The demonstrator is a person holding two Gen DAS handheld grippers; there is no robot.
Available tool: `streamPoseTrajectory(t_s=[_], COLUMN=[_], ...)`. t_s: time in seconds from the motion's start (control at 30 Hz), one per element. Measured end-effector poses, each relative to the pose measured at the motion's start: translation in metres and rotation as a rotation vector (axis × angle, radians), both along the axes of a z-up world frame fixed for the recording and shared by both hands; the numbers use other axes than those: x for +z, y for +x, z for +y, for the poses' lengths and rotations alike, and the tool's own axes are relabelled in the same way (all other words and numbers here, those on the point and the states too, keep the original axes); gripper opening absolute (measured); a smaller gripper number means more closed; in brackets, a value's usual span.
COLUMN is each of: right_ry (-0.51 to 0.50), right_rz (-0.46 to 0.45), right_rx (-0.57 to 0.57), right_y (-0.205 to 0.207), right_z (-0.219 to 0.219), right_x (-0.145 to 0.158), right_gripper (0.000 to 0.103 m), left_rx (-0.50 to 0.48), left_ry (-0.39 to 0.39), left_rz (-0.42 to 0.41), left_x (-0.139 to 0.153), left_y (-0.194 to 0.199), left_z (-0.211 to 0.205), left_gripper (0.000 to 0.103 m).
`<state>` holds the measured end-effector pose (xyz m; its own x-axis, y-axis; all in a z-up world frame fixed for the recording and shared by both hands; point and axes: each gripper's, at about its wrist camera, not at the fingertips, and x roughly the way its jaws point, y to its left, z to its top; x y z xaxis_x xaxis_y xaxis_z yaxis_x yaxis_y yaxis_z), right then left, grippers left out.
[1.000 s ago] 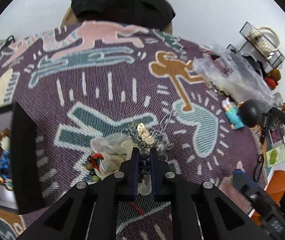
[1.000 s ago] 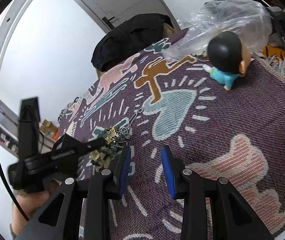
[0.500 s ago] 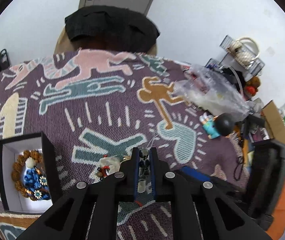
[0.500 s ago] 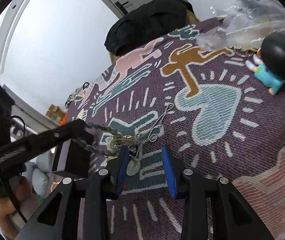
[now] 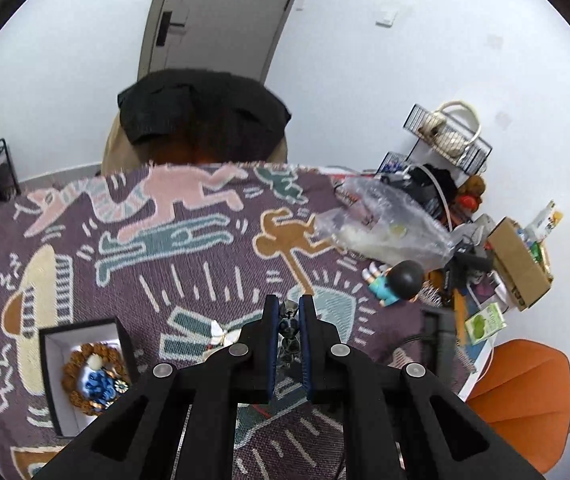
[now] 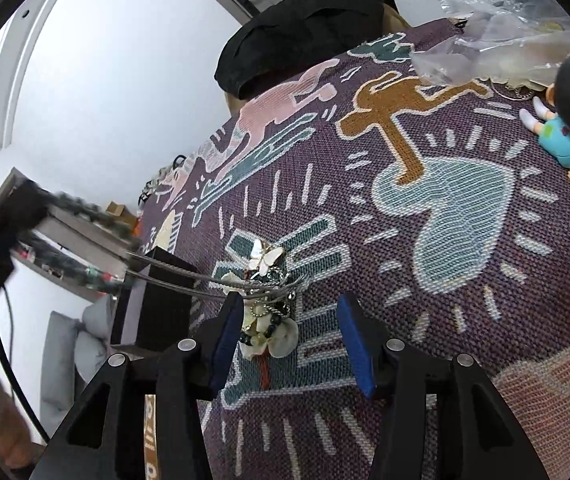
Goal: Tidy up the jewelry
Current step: 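Carry the held jewelry into the black box and open both tools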
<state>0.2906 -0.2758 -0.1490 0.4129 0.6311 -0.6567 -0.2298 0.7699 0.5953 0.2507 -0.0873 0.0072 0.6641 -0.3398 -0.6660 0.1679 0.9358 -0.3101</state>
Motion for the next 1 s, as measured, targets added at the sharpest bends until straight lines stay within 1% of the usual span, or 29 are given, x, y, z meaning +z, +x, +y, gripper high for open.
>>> streamPoseTrajectory(t_s=[0.17, 0.27, 0.33, 0.37, 0.4, 0.57, 0.67, 0.73, 0.77, 0.8, 0.87, 0.9, 1.0], right_ry=[0.009, 0.01, 0.002, -0.002, -0.011, -0.052, -0.108, -0.109, -0.09, -0.078, -0.081, -0.092, -0.094], right_rz=[-0.006, -0.026, -0.045, -0.056, -0.075, -0.1, -0.127, -0.137, -0.137, -0.134, -0.158, -0.186, -0.223], right_rx=[0.013, 0.038, 0.07, 0.082, 0.097, 0.158, 0.164, 0.149, 0.148, 0.15, 0.132, 0.125, 0.104], right_y=[-0.001, -0.003, -0.005, -0.006, -0.007, -0.011, -0.009, -0.008, -0.007, -0.007, -0.01, -0.012, -0.016], right_z=[0.005, 0.014, 0.026, 0.031, 0.038, 0.066, 0.078, 0.077, 0.074, 0.07, 0.065, 0.061, 0.052], right_x=[0.0, 0.003, 0.008, 0.009, 0.011, 0.012, 0.011, 0.011, 0.012, 0.014, 0.019, 0.024, 0.039], right_gripper=[0.05, 0.05, 0.058, 0.066, 0.069, 0.07, 0.069, 0.044, 0.012, 0.005, 0.005, 0.005, 0.004], left_rx=[0.003, 0.001, 0.001, 0.001, 0.003, 0.013, 0.02, 0.028, 0.034, 0.041, 0.056, 0.061, 0.083], left_ry=[-0.007, -0.005, -0.003, -0.003, -0.002, -0.003, -0.008, -0.006, -0.006, -0.006, -0.011, -0.012, -0.002], left_rz=[-0.054, -0.073, -0.081, -0.085, -0.089, -0.109, -0.12, -0.126, -0.128, -0.129, -0.129, -0.13, -0.136], left_x=[0.028, 0.038, 0.042, 0.044, 0.046, 0.055, 0.06, 0.062, 0.063, 0.063, 0.064, 0.064, 0.065], left_y=[-0.009, -0.014, -0.015, -0.017, -0.018, -0.025, -0.029, -0.03, -0.031, -0.031, -0.031, -0.031, -0.032], left_z=[0.006, 0.008, 0.009, 0.01, 0.011, 0.019, 0.025, 0.03, 0.033, 0.036, 0.044, 0.047, 0.057], left_gripper=[0.01, 0.01, 0.01, 0.01, 0.01, 0.01, 0.01, 0.01, 0.01, 0.01, 0.01, 0.01, 0.01])
